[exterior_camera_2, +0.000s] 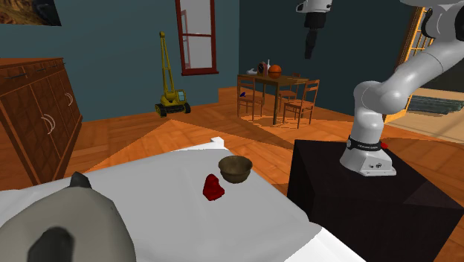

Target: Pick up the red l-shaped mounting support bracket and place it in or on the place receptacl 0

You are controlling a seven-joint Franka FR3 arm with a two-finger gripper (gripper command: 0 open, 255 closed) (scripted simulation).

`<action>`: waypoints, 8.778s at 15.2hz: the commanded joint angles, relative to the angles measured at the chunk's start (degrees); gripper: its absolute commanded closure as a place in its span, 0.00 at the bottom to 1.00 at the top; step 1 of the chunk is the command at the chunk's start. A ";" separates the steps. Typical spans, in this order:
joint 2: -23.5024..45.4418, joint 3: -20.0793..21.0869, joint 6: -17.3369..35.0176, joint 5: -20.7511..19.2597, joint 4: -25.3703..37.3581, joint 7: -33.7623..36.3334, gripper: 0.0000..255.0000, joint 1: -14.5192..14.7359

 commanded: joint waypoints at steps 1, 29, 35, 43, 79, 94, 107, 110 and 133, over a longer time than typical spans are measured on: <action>0.00 0.00 0.00 0.00 0.00 0.00 0.00 0.00; 43.99 12.78 48.34 -1.98 -5.29 22.86 0.00 1.43; 57.77 13.21 53.96 -7.53 2.03 29.59 0.00 2.51; 75.99 10.99 57.35 -13.28 16.01 36.30 0.00 6.37; 98.78 8.10 58.25 -15.40 37.82 39.03 1.00 10.44; 89.60 9.96 52.32 -13.64 34.56 37.21 1.00 9.18; 82.87 11.43 46.08 -11.75 34.17 35.34 1.00 8.27; 81.85 11.65 44.93 -11.41 34.32 35.01 1.00 8.15; 70.81 8.78 62.23 -12.35 7.57 28.17 1.00 -1.08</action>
